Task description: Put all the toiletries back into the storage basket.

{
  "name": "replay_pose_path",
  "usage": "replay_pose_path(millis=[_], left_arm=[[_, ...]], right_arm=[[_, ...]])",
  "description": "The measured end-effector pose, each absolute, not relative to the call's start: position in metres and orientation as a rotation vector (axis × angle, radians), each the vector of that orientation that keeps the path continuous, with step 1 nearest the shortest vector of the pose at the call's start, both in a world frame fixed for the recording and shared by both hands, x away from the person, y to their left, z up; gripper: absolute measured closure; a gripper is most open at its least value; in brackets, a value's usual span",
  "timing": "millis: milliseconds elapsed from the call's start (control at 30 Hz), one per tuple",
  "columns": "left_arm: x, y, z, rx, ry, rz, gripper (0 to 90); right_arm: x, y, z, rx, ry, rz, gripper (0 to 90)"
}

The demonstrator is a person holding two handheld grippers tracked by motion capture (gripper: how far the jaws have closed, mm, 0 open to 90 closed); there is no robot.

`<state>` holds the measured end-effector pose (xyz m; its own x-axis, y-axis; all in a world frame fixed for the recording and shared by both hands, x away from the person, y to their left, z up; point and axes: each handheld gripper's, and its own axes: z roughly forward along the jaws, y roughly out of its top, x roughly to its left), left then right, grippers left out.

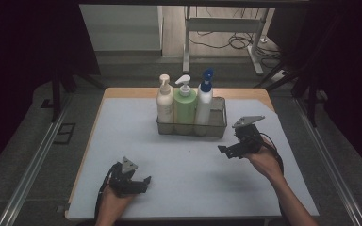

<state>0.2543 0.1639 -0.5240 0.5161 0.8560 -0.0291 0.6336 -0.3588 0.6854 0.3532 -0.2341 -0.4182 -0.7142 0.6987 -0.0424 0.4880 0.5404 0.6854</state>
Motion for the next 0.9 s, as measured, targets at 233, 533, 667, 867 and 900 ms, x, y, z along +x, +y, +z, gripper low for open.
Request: replay_pose_path(millis=[233, 533, 667, 867, 900], left_arm=[[0.254, 0.164, -0.524, 2.111, 1.209, 0.444, 12.2], [0.254, 0.164, -0.524, 2.111, 1.21, 0.444, 12.2], [0.254, 0.164, -0.524, 2.112, 1.21, 0.444, 12.2], [0.254, 0.164, -0.524, 2.111, 1.21, 0.444, 12.2], [0.254, 0.164, -0.524, 2.111, 1.21, 0.445, 12.2]], right_arm=[[0.341, -0.248, -0.422, 0.992, 2.463, 0.924, 0.5], [0.327, -0.265, -0.431, 1.007, 2.469, 0.889, 0.6], [0.322, -0.27, -0.438, 1.013, 2.472, 0.877, 0.4], [0.315, -0.275, -0.454, 1.042, 2.478, 0.913, 0.0], [0.314, -0.276, -0.456, 1.035, 2.482, 0.913, 0.0]])
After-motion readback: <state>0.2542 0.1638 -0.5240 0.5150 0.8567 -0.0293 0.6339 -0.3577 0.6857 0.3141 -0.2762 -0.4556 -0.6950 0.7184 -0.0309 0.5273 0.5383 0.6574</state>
